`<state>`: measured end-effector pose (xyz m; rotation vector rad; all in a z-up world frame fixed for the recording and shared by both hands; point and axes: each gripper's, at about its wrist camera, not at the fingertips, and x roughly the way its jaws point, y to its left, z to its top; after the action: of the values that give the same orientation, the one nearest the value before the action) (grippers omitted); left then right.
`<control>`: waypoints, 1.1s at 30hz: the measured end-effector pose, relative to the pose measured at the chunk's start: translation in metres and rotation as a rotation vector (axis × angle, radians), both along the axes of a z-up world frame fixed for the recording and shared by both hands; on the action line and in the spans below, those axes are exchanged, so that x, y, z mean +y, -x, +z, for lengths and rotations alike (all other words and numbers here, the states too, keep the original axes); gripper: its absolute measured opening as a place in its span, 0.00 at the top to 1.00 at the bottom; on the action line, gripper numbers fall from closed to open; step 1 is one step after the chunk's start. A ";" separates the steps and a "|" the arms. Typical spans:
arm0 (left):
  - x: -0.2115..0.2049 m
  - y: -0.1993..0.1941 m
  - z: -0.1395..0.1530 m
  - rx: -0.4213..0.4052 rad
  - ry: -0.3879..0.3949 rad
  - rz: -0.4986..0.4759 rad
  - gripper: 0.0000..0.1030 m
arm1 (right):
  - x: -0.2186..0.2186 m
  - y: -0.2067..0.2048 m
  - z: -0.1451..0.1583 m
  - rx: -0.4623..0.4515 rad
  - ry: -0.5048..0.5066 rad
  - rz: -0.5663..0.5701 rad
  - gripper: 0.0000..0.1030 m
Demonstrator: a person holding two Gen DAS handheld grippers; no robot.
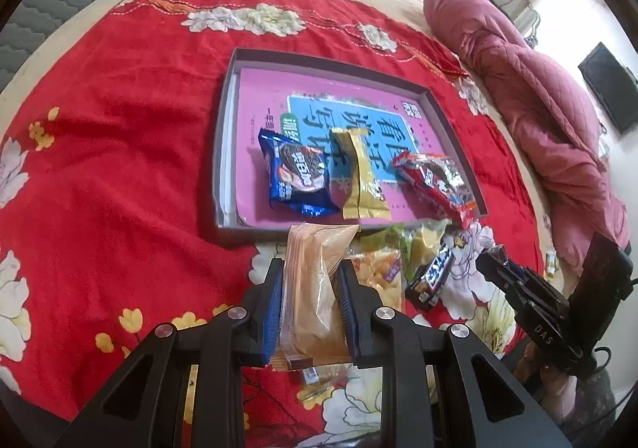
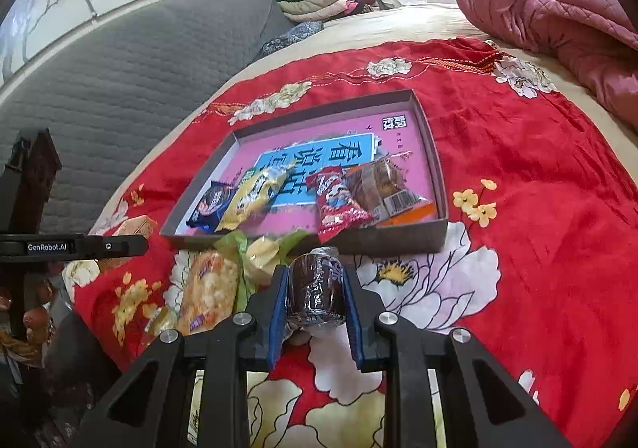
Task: Organize snacks
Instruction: 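Carry the bread packet into the tray with the left tool while the right tool carries the chocolate in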
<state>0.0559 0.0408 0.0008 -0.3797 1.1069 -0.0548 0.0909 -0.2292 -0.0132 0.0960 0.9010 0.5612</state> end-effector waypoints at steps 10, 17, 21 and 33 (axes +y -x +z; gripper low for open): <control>0.004 -0.013 0.005 -0.017 -0.016 0.027 0.74 | -0.010 -0.013 0.009 -0.045 -0.035 -0.044 0.75; -0.001 -0.029 0.009 -0.035 -0.042 0.026 0.74 | -0.016 -0.025 0.014 -0.068 -0.054 -0.065 0.75; -0.004 -0.038 0.007 -0.037 -0.047 0.026 0.74 | -0.018 -0.029 0.013 -0.072 -0.055 -0.073 0.75; -0.011 -0.055 -0.020 0.022 -0.047 0.016 0.74 | -0.026 -0.048 0.001 -0.045 -0.052 -0.108 0.75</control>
<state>0.1113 0.0295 -0.0194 -0.3477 1.1249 -0.0103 0.1387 -0.2551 -0.0119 0.1775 0.8330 0.4845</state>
